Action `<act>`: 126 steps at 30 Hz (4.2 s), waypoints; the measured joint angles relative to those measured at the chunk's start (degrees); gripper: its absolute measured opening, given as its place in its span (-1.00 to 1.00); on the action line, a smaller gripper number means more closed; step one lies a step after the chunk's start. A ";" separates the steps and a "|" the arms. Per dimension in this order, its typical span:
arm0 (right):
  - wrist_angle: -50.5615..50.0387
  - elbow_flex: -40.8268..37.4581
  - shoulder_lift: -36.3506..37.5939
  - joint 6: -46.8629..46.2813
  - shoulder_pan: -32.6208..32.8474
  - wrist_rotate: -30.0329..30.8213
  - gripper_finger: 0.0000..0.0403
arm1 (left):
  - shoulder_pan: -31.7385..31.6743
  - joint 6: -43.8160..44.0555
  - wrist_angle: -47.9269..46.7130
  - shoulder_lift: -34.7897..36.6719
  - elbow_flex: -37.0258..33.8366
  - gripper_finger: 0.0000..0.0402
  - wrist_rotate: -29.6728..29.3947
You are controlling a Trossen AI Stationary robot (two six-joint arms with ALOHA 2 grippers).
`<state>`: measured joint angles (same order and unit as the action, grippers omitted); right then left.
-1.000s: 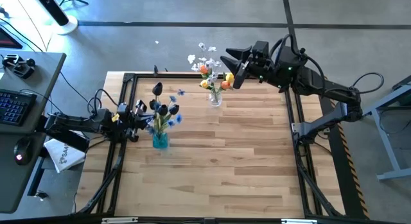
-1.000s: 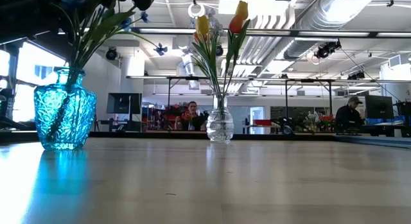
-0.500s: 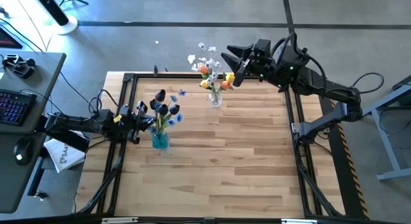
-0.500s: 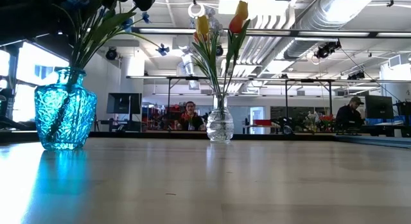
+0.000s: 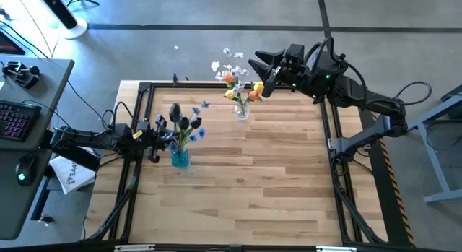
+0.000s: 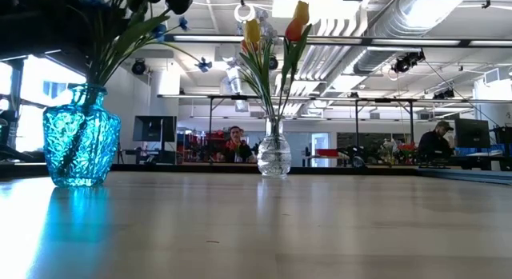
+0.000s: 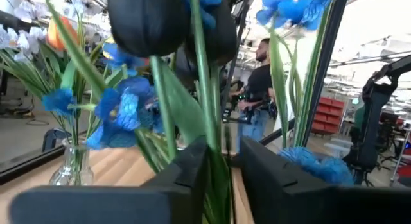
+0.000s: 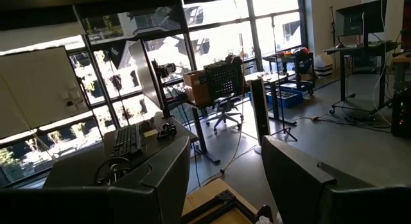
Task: Sort flowers into vase by color
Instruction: Put the black flower into the blue vase, then return to Home Position
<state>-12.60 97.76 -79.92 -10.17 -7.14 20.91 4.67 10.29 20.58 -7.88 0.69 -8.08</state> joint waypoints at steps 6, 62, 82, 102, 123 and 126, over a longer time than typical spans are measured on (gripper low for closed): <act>-0.01 0.00 0.00 0.11 0.00 -0.02 -0.06 | -0.02 -3.06 -0.17 0.13 1.37 -0.34 4.69; -33.83 -1.48 11.25 2.37 -3.65 -37.54 -0.23 | -9.88 -11.33 -49.93 -40.97 71.05 -0.60 -13.13; 2.72 -46.99 45.73 -9.32 -3.67 -33.14 -0.93 | -15.10 0.14 -44.17 -8.88 43.50 -1.00 -3.22; 40.07 -76.00 50.62 -16.26 -3.65 -30.47 -1.00 | -15.06 8.96 -39.25 -0.84 27.35 -1.00 1.86; 3.98 -74.73 76.30 -11.67 -3.72 -22.96 -1.00 | -15.08 7.60 -40.45 5.29 27.10 -1.00 2.10; 3.63 -77.61 79.34 -12.48 -3.72 -24.43 -1.00 | -15.08 7.62 -40.42 5.29 27.10 -1.00 2.11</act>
<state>-8.97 20.14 -0.58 -22.65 -10.85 -3.53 -10.41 17.91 -19.84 -2.59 27.79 -5.96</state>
